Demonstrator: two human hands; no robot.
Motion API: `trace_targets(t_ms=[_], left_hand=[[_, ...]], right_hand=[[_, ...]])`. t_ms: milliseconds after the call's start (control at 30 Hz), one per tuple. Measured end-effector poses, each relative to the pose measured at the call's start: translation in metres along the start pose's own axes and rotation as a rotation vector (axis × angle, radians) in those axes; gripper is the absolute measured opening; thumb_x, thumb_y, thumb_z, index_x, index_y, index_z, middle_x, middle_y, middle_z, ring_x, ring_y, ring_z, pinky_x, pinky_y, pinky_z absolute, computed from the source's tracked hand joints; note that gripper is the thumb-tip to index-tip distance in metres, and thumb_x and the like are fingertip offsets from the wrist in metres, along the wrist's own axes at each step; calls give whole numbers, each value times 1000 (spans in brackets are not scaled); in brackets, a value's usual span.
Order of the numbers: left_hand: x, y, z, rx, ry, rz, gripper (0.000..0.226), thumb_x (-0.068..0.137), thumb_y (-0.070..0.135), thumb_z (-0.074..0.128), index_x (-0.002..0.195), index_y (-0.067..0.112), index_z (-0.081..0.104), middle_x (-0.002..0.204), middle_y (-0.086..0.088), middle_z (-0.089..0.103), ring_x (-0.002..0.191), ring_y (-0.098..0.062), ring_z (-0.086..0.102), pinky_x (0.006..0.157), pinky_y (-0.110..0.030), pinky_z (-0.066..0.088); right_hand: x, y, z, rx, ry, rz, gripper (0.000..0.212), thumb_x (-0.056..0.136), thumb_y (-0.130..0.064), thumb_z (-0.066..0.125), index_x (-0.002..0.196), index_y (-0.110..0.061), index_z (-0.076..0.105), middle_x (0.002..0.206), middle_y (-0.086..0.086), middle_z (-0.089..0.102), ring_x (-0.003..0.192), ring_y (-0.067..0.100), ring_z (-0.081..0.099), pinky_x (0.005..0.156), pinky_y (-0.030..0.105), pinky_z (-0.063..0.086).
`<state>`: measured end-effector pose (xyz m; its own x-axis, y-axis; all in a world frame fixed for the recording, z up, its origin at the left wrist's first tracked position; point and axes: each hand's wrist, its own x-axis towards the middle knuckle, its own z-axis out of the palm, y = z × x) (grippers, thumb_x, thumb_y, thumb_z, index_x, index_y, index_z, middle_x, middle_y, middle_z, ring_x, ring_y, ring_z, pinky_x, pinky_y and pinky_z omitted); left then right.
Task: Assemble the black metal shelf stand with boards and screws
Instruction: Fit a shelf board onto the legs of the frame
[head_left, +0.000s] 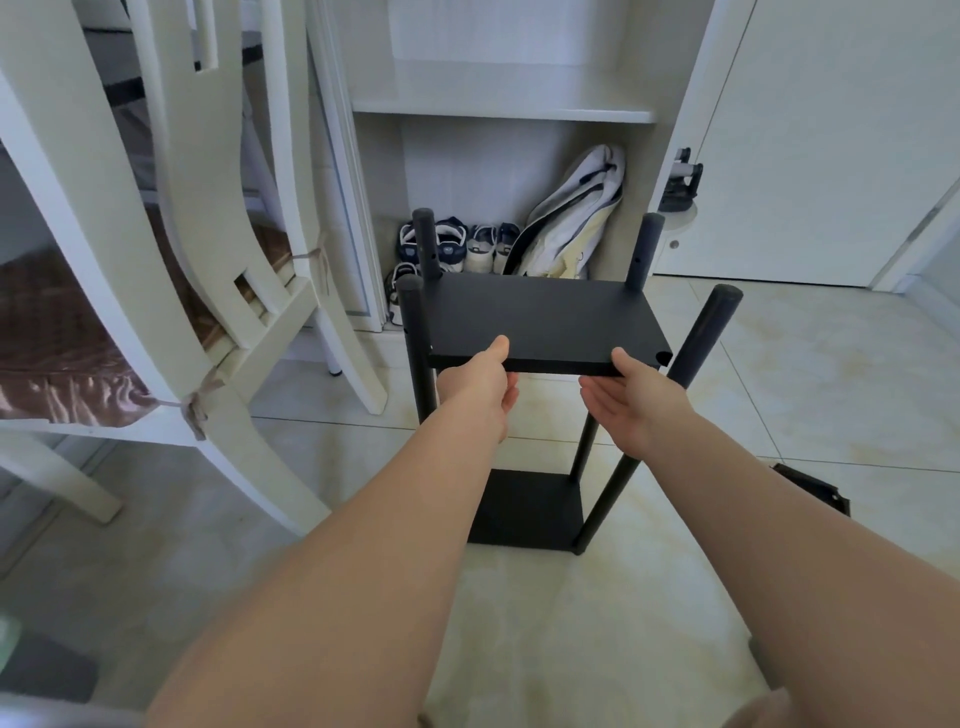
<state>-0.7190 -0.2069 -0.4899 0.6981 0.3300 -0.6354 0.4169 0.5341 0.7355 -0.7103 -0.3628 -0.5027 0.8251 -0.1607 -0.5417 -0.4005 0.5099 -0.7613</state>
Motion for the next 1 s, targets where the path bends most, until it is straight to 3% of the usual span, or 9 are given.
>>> trace_targets(t_ms=[67, 167, 300, 433, 667, 867, 1000], left_hand=[[5, -7, 0, -2, 35, -16, 38, 83, 32, 81, 107, 14, 57, 90, -3, 69, 81, -11, 67, 72, -27, 59], [10, -17, 2, -42, 91, -33, 37, 79, 37, 83, 88, 15, 55, 77, 1, 67, 61, -8, 60, 57, -24, 53], [21, -34, 6, -71, 153, -58, 38, 76, 38, 84, 87, 16, 54, 86, -1, 68, 70, -11, 63, 53, -25, 46], [33, -54, 4, -89, 195, -47, 36, 79, 36, 83, 73, 16, 53, 77, -1, 67, 64, -13, 62, 52, -27, 44], [52, -70, -3, -78, 211, -82, 37, 80, 34, 82, 69, 14, 53, 69, 0, 64, 61, -13, 61, 52, -25, 44], [63, -80, -11, -73, 219, -121, 33, 81, 32, 82, 74, 14, 54, 79, -2, 68, 65, -13, 62, 51, -24, 43], [67, -86, -15, -46, 236, -145, 34, 81, 33, 81, 77, 15, 54, 77, -2, 66, 62, -12, 60, 42, -21, 38]], right_hand=[[3, 6, 0, -2, 21, 13, 30, 97, -19, 67, 122, -4, 58, 102, 18, 72, 87, 25, 75, 59, 31, 60], [8, 13, 1, -12, 59, 20, 27, 98, -18, 66, 120, -5, 58, 100, 17, 72, 85, 25, 75, 61, 31, 60], [15, 20, 0, -52, 105, 2, 29, 98, -18, 66, 121, -4, 58, 100, 16, 72, 86, 24, 74, 66, 31, 60], [20, 31, -3, -83, 120, 23, 30, 99, -17, 65, 124, -3, 58, 100, 16, 73, 86, 24, 74, 64, 30, 60], [31, 48, -8, -88, 150, 61, 27, 99, -15, 63, 125, -6, 59, 98, 16, 73, 84, 23, 74, 58, 30, 59], [36, 64, -11, -72, 178, 94, 22, 100, -14, 62, 121, -7, 61, 98, 16, 72, 84, 23, 73, 58, 30, 59], [39, 75, -15, -62, 178, 104, 23, 100, -13, 61, 123, -7, 61, 101, 16, 72, 87, 24, 73, 64, 30, 60]])
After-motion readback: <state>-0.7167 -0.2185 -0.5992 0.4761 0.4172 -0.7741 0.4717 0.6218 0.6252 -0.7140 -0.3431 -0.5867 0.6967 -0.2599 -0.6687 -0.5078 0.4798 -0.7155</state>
